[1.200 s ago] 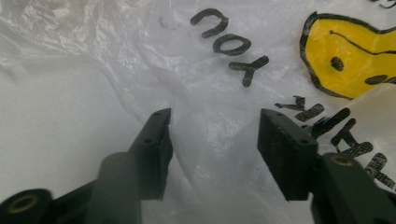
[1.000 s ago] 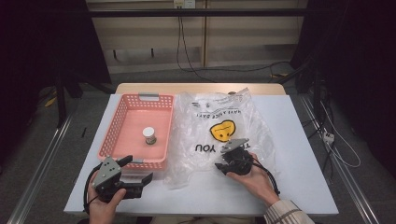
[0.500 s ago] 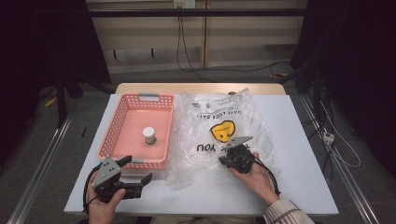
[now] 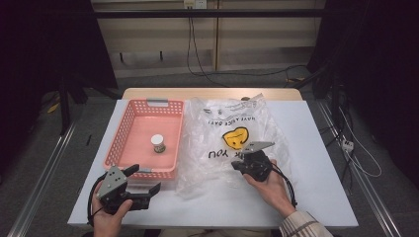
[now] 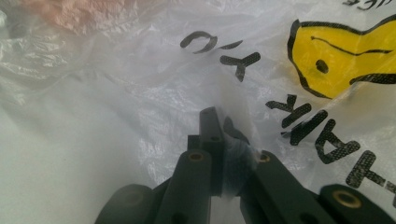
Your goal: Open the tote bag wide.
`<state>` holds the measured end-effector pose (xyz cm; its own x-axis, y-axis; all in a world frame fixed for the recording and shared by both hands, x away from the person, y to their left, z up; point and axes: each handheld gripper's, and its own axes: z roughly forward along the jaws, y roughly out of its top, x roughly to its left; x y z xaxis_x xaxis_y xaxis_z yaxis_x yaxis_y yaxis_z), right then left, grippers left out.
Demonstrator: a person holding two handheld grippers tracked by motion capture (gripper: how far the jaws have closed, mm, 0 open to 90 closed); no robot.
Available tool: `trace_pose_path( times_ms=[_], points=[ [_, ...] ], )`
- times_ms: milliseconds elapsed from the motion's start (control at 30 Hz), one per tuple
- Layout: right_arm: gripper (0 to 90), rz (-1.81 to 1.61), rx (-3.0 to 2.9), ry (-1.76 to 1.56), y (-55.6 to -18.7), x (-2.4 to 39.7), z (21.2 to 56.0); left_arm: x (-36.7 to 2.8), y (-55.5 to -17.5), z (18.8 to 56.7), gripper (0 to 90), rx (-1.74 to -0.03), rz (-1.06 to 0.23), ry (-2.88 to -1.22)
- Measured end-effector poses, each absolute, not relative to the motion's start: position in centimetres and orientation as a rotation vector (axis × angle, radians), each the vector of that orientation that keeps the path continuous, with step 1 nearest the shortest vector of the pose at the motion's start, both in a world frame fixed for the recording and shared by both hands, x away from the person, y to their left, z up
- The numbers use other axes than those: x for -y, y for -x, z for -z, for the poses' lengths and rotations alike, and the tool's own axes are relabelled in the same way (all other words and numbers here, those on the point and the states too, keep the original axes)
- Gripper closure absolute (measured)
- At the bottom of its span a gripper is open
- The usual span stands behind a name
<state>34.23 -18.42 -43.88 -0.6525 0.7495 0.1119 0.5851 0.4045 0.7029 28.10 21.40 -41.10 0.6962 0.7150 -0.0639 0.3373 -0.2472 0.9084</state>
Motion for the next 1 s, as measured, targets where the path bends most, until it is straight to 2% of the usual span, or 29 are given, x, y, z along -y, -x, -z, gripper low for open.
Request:
trace_pose_path(
  times_ms=[1000],
  points=[
    [90.0, -1.384, -2.211, -1.122, -35.9, 18.9, 38.9, -21.4, -28.2, 41.0, 7.0, -0.824, -0.444, -1.84]
  ],
)
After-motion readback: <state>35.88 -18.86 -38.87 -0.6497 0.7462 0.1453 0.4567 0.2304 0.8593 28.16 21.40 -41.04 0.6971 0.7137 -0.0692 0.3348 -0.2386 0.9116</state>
